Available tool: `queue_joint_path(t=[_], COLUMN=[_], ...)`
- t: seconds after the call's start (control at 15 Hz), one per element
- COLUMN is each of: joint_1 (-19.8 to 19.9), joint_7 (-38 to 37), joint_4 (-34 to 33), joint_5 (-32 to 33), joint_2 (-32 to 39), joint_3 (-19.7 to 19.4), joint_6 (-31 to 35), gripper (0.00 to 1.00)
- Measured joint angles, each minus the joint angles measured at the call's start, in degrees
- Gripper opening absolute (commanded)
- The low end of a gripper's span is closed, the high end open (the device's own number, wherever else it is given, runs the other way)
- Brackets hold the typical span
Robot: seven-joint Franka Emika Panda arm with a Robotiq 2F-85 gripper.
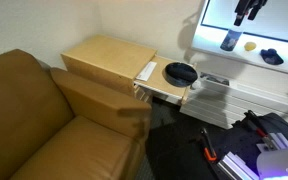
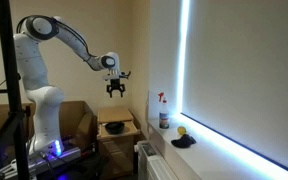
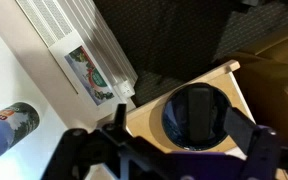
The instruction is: Move the eyeglass case from the bowl to the nightstand
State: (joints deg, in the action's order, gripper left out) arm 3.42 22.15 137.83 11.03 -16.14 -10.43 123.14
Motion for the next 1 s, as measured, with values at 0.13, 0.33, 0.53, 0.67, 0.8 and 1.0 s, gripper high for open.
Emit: queue_joint_path(t=[0.13,0.33,0.53,0.67,0.8,1.0], joint_1=[0.0,-0.2,-1.8,-2.4,-2.4,-2.3], joint_7=[0.0,1.1,5.1,7.2,10.4,12.2], joint_4=[0.0,0.0,0.2,0.6,1.3,1.5], joint_5=[0.0,0.0,0.8,3.0,4.3,4.3], joint_2=[0.0,0.7,4.7,9.0,13.6,17.4], joint_3=[0.0,0.5,2.1,3.0,3.4,3.4], joint_6=[0.0,0.0,0.7,3.8,9.5,13.2], gripper=[1.00,1.00,1.00,1.00,1.00,1.00])
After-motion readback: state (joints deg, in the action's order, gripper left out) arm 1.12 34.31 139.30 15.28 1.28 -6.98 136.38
